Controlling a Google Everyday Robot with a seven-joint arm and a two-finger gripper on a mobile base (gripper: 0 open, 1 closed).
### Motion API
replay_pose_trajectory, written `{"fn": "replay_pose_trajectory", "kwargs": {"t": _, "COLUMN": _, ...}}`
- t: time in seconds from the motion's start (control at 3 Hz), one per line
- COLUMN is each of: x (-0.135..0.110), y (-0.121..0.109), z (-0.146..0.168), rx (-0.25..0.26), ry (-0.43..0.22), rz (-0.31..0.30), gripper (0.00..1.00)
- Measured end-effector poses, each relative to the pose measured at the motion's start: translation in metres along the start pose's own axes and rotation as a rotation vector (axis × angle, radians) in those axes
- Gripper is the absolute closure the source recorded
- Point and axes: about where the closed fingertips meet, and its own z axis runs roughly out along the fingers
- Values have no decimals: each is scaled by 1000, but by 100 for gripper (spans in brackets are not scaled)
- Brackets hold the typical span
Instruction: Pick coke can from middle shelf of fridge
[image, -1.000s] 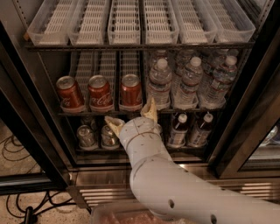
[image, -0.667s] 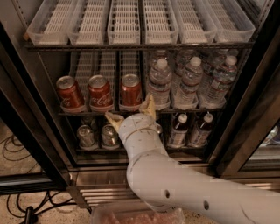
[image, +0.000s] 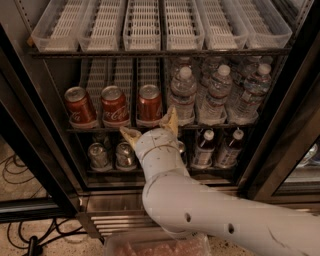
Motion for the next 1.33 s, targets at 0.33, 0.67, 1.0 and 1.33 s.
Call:
{"fn": "replay_pose_trajectory", "kwargs": {"t": 0.33, "x": 3, "y": -2, "z": 2, "rx": 14, "ry": 3, "rz": 9, "gripper": 28}}
{"fn": "replay_pose_trajectory", "kwargs": {"t": 0.67, "x": 5, "y": -4, "z": 5, "rx": 23, "ry": 2, "rz": 17, "gripper": 32}}
{"fn": "replay_pose_trajectory", "kwargs": {"t": 1.0, "x": 4, "y": -1, "z": 11, "rx": 22, "ry": -8, "rz": 22, "gripper": 34}}
{"fn": "replay_pose_trajectory", "kwargs": {"t": 1.33, "x": 0, "y": 1, "z": 27, "rx": 26, "ry": -24, "rz": 26, "gripper": 38}}
